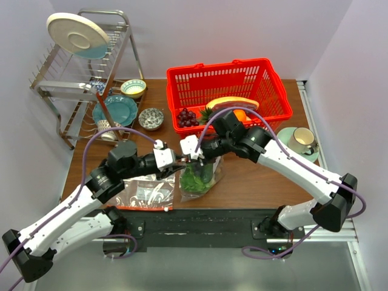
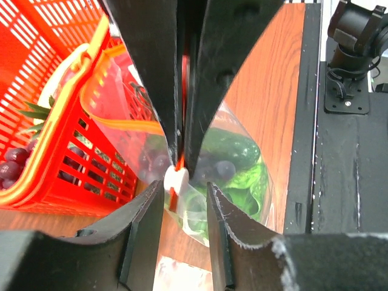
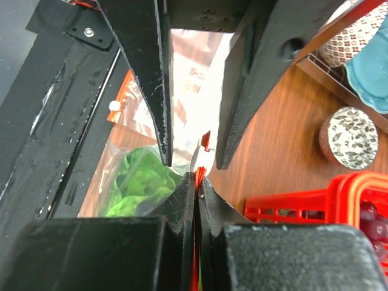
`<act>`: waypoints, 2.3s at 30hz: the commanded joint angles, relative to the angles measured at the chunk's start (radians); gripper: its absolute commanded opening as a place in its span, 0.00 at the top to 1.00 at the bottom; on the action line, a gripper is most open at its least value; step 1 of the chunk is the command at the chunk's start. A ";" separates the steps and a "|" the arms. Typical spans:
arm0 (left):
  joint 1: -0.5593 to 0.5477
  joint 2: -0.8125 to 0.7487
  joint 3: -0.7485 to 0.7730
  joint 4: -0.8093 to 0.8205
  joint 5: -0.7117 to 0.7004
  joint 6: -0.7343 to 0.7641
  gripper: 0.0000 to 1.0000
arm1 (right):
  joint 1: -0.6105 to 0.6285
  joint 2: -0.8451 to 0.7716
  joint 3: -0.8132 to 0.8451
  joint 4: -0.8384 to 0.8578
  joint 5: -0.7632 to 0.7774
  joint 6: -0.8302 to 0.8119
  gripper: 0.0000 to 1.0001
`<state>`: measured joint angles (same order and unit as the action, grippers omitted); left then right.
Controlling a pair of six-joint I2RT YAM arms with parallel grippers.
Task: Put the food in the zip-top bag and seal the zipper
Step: Zip the zipper food storage bag at the center of the board.
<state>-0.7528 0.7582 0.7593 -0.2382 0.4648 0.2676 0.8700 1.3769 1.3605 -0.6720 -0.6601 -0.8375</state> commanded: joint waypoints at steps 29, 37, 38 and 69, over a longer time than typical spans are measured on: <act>0.003 0.029 -0.041 0.157 -0.031 -0.088 0.97 | 0.000 -0.091 -0.040 0.100 0.011 0.037 1.00; 0.004 0.024 -0.012 0.122 -0.023 -0.071 1.00 | 0.000 -0.088 -0.038 0.100 0.004 0.044 0.73; 0.003 0.023 -0.009 0.111 -0.022 -0.067 1.00 | 0.000 -0.088 -0.037 0.101 -0.002 0.044 0.64; 0.003 -0.051 -0.021 0.039 -0.297 -0.083 1.00 | 0.000 -0.096 -0.072 0.118 0.060 0.118 1.00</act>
<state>-0.7597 0.7425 0.7227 -0.2070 0.3351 0.1997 0.8715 1.3212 1.3109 -0.5419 -0.6701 -0.7708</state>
